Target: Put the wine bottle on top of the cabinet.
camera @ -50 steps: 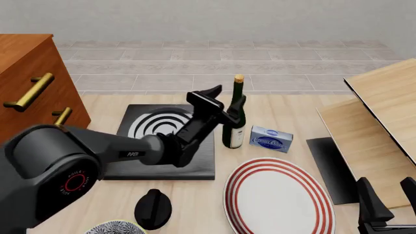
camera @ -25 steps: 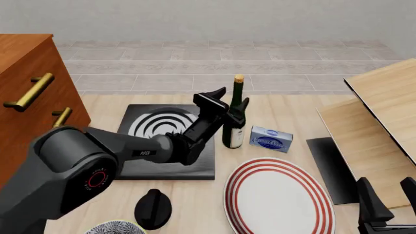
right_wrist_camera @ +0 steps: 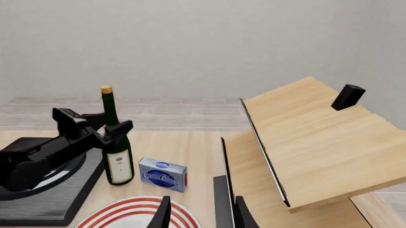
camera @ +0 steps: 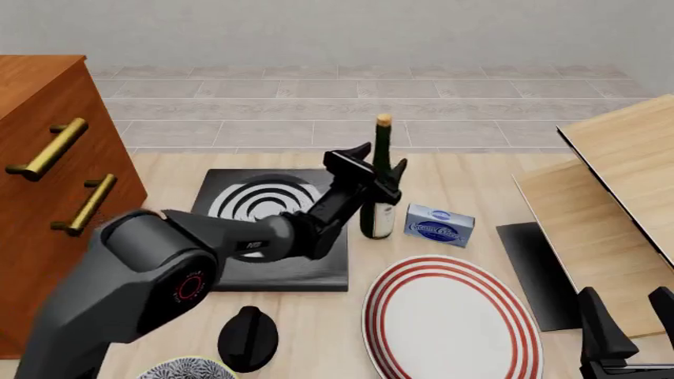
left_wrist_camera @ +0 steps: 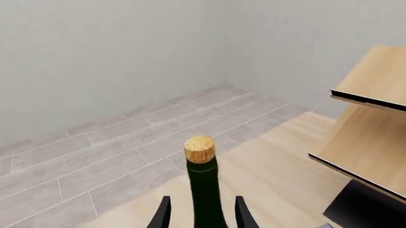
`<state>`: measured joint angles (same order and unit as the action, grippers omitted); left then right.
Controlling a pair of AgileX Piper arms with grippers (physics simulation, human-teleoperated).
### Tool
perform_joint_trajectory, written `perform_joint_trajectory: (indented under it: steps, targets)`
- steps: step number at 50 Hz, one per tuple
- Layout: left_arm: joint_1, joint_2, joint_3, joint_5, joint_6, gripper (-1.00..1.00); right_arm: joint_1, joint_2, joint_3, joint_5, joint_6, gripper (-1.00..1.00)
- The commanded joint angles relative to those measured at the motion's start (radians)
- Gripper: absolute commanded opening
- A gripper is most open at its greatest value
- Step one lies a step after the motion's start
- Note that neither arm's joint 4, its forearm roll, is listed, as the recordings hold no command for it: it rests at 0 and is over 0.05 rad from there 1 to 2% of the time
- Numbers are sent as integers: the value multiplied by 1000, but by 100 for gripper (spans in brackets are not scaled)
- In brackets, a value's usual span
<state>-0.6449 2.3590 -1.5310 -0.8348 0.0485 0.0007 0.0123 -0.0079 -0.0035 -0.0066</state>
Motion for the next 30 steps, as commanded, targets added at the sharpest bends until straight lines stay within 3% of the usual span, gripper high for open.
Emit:
perform_joint_trajectory:
  steps: [1, 2, 11, 30]
  targets:
    - [3, 74, -100, 51, 0, 100, 0, 0, 0, 0, 0, 100]
    - [3, 76, -104, 53, -2, -100, 0, 0, 0, 0, 0, 100]
    - [6, 54, -75, 32, -33, -100, 0, 0, 0, 0, 0, 100]
    - [12, -56, 34, 1, -8, -100, 0, 0, 0, 0, 0, 100]
